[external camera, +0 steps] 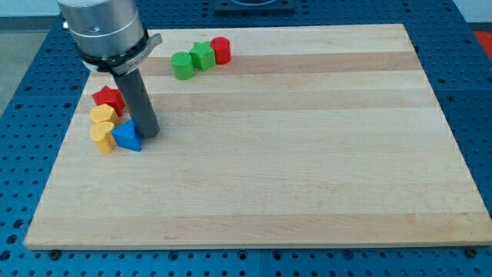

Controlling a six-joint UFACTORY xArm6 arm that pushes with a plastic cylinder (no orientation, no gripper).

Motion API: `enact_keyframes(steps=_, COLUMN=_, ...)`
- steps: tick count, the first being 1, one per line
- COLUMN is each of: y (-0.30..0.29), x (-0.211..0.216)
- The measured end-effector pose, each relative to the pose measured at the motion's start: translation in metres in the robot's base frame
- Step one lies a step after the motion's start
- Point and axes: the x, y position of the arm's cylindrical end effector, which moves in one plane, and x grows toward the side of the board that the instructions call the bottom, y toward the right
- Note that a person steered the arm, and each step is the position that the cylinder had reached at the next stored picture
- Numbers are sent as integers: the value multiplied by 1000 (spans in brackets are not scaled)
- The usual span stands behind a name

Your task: Place the blue cube to the top of the blue triangle

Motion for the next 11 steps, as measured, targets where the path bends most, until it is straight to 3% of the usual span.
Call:
enact_keyframes(steps=2, y=47, x=35)
enact_keyframes(steps=3, y=20, x=39)
enact_keyframes(steps=5, y=160, x=1)
enact_keyframes(steps=6, y=182, x=-44)
enact_keyframes(steps=7, y=170, x=-73)
enact_keyframes(steps=11, y=65, x=-43)
